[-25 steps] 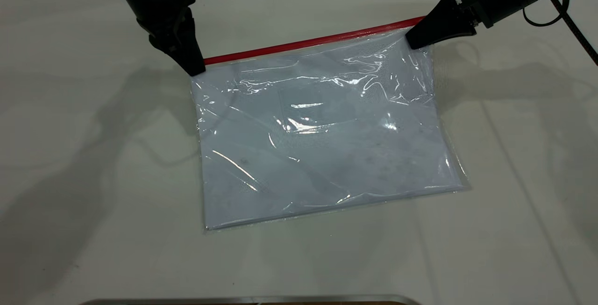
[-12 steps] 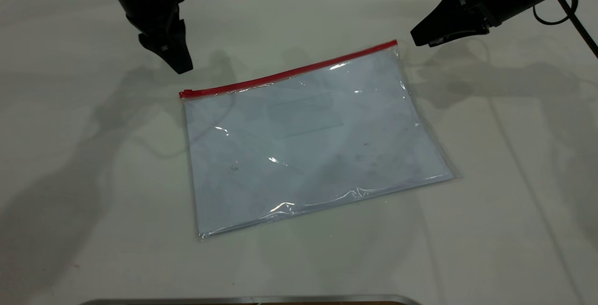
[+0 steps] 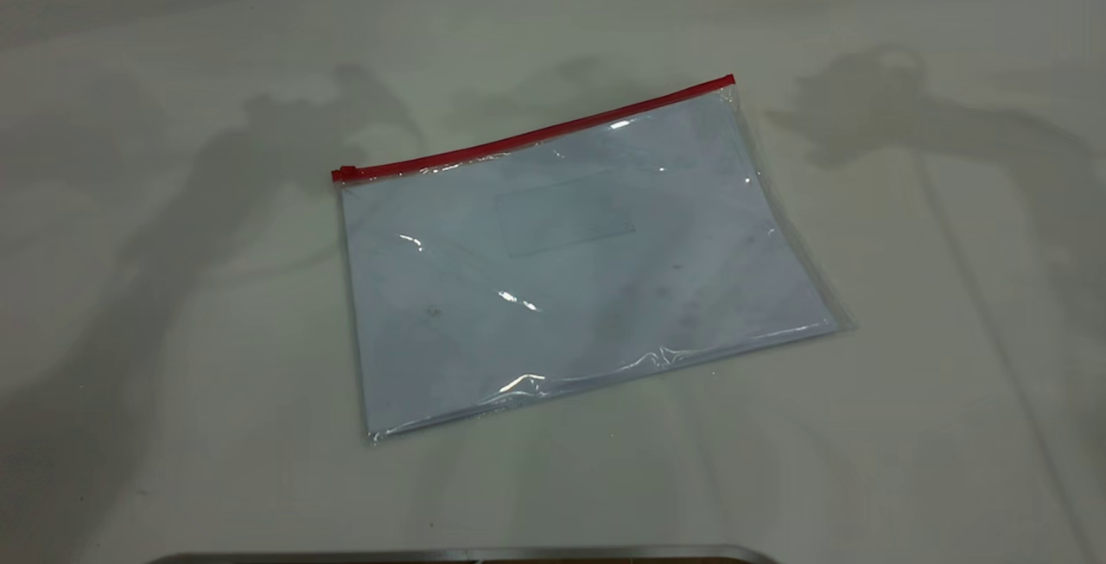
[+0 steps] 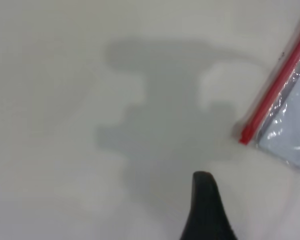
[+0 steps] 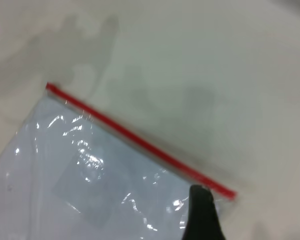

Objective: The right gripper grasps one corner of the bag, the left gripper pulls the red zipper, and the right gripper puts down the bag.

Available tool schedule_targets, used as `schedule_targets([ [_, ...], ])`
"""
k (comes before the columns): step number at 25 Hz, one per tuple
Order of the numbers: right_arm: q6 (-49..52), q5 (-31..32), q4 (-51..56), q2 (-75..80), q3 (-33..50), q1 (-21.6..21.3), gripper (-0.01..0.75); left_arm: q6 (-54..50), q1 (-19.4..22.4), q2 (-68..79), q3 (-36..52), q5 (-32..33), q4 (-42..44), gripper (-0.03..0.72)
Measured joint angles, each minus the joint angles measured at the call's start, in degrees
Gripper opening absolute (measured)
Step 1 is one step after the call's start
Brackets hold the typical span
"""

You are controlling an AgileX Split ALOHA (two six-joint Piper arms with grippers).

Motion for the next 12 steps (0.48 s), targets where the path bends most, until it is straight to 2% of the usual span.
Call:
schedule_targets([
  [6, 9.27, 1.51, -7.06, -17.39, 0.00, 0.00, 0.575, -9.19, 0.00, -10.99, 0.06, 8.65, 6.37, 0.586],
  [12, 18.13, 6.34, -10.20, -32.54, 0.00, 0.00, 0.575, -11.09, 0.00, -20.36, 0.18, 20.34, 8.12, 0.586],
])
